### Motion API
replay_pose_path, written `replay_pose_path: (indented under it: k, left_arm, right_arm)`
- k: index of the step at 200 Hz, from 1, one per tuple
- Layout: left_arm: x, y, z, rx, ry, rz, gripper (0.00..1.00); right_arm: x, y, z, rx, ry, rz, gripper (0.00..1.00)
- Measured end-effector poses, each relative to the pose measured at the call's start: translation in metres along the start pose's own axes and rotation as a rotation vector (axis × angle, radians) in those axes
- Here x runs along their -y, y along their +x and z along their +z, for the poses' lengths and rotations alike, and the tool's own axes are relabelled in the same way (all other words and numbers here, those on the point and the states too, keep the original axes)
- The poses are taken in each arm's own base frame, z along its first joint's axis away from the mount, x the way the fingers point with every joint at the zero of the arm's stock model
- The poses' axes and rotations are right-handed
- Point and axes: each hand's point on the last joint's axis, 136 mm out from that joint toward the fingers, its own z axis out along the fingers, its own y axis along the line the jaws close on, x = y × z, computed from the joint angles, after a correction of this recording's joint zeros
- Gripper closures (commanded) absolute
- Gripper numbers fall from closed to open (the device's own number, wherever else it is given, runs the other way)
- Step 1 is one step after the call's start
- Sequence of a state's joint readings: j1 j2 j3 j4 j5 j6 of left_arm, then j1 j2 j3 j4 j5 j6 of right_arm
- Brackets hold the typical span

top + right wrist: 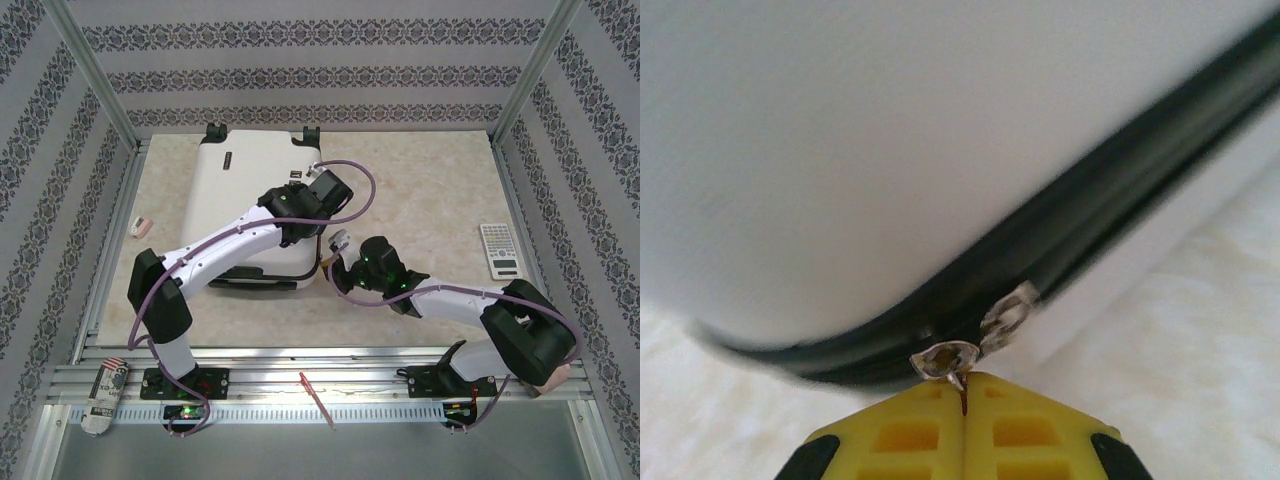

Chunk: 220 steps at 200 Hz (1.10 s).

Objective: Pack the luggage

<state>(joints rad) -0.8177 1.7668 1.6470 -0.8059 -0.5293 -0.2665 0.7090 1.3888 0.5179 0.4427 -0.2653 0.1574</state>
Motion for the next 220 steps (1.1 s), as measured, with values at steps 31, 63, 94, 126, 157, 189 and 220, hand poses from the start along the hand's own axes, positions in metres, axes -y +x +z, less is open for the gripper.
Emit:
replay_pose_path:
  k: [31, 63, 94, 126, 157, 189, 220]
  left_arm:
    - [-0.001, -0.003, 0.005, 0.045, -0.009, -0.033, 0.31]
    - [-0.004, -0.003, 0.006, 0.067, -0.013, -0.053, 0.31]
    - [-0.003, -0.001, 0.000, 0.073, 0.024, -0.027, 0.19]
    - [-0.008, -0.001, -0.019, 0.077, 0.135, -0.010, 0.06]
    - [-0.064, -0.016, -0.044, 0.165, 0.183, -0.140, 0.02]
    - [-0.165, -0.007, -0.050, 0.243, 0.103, -0.382, 0.01]
    - [-0.212, 0.028, -0.038, 0.208, 0.068, -0.520, 0.03]
  right_arm:
    - [0.007, -0.003, 0.006, 0.000, 0.036, 0.020, 1.00]
    - [0.009, -0.006, 0.010, 0.004, 0.037, 0.015, 1.00]
    - [0.018, -0.008, 0.009, 0.013, 0.057, 0.028, 0.61]
    - [0.039, -0.020, 0.003, 0.055, 0.126, 0.037, 0.35]
    - [0.039, -0.039, -0.004, 0.108, 0.140, 0.023, 0.22]
    - [0.035, -0.075, -0.010, 0.175, 0.137, 0.028, 0.14]
    - [0.041, -0.100, -0.014, 0.214, 0.150, 0.085, 0.09]
